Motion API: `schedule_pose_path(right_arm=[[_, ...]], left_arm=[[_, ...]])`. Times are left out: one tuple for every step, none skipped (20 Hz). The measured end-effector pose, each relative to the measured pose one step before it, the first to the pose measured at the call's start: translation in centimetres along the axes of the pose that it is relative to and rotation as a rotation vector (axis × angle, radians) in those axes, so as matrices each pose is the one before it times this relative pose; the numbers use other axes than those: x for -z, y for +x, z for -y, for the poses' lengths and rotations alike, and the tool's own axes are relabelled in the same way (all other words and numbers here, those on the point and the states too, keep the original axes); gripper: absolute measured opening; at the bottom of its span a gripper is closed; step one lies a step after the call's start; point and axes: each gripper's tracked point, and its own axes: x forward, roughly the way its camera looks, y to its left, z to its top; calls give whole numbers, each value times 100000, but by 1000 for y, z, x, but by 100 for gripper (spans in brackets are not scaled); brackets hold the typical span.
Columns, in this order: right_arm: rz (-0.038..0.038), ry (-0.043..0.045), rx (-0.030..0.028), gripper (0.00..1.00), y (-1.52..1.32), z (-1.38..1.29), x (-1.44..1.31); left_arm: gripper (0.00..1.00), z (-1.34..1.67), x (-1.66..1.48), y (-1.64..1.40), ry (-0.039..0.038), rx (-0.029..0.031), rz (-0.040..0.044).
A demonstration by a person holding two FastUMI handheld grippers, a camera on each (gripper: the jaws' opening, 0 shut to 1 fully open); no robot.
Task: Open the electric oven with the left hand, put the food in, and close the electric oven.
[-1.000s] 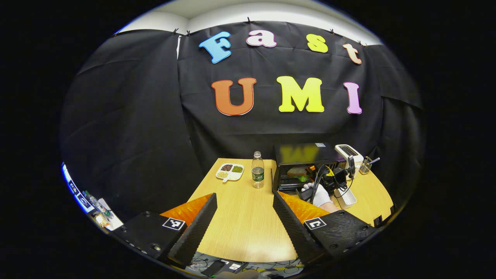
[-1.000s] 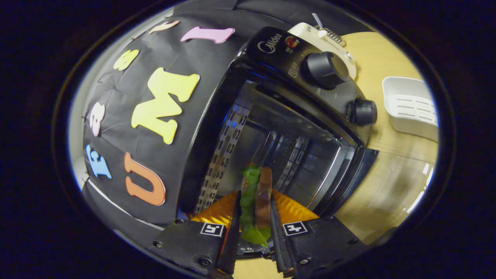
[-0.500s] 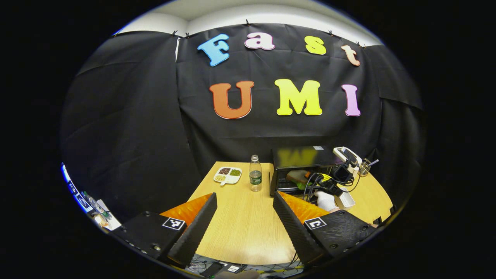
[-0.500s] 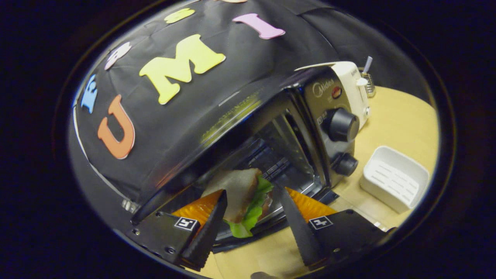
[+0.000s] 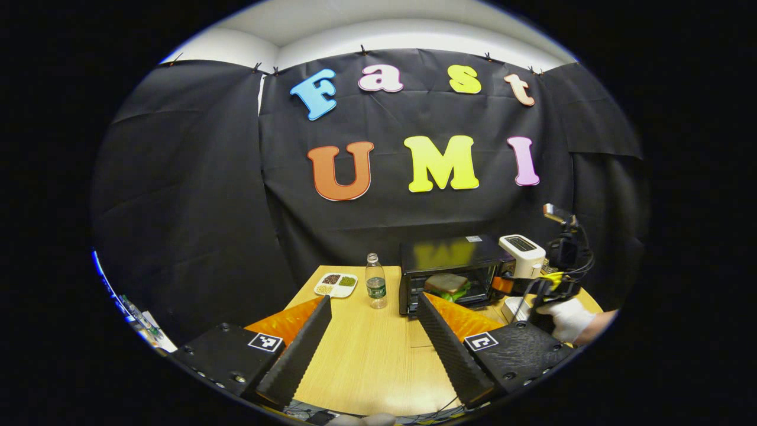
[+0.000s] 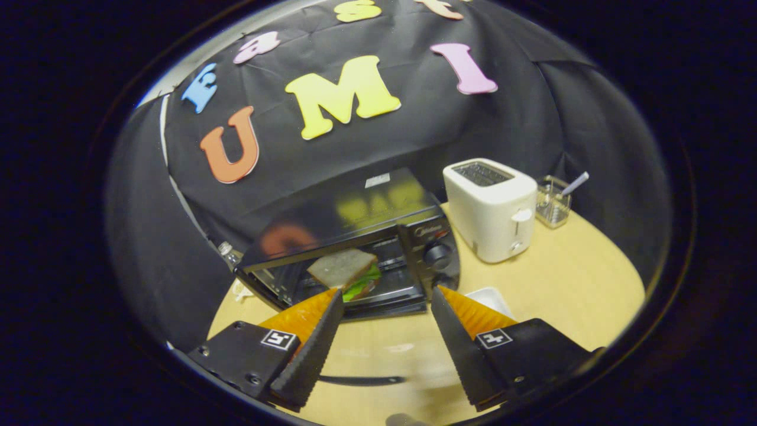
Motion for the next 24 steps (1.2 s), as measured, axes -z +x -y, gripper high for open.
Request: schedule_pose_path(right_arm=[[1984,-2226,315,88,-1673,1472,-1200],[1224,-2317,-1836,96,-1205,1071,-1007],[-240,-2425,-650,99,-1513,1315,-717],[609,-1691,-1746,100,-1118,972,-364],[553,-458,-1630,90,-1092,922,-609],[724,-1134,-1745,100,-1053,1034,-523],[646,-2008,-1075,100,-838,1026,-588],[691,-2510,-1597,90,-595,966,-330],[816,-2772,-921,100,-624,929,-326],[437,-1594,-1485,100,-463,767,-58],[-331,-2232,-2394,100,-482,354,-2],[-968,-2112,-1123,100,-350,521,305],[-994,-566,-687,100,-400,567,148],[-865,268,-623,100,-335,301,174],[-187,1473,135,100,-377,345,10],[18,1086,805,100,-447,418,-41],[197,-37,1148,100,-370,405,-72],[-556,-36,2011,100,-446,460,145],[244,-158,831,100,-401,200,-100],[61,-450,737,100,-431,-38,-44],[-688,-1101,971,100,-260,76,26],[-1038,-1121,812,100,-325,168,226],[-810,-148,1440,90,-348,107,78],[-382,-29,726,100,-386,-69,-142]], left_arm=[[95,684,157,291,-1042,-559,189],[96,657,318,295,-628,-1083,-89],[96,636,541,330,-382,-1285,-656],[96,615,481,277,-785,-1440,-520],[96,846,449,175,-945,-1017,-645],[96,896,965,202,-1282,-940,-1684],[96,862,630,89,-741,-882,-1189],[96,1020,824,138,-1239,-302,-1352],[95,803,1138,-19,-1346,-1595,-3916],[96,694,1014,-14,-2346,-698,-2343],[96,958,750,17,-2454,380,-1457],[96,921,609,-37,-1149,161,-1428],[96,539,673,116,205,-5,-1189],[96,609,907,421,596,197,-999],[96,544,617,283,850,693,-789],[96,541,817,479,1362,936,-803],[96,476,817,557,1009,1258,-1294],[96,420,995,745,1124,1183,-2161],[96,352,708,676,713,1564,-1353],[96,361,632,504,589,1586,-868],[96,309,770,607,462,1523,-1313],[96,436,892,806,-278,1725,-2121],[96,569,867,735,-557,2130,-1833],[96,507,852,775,181,1733,-1428]])
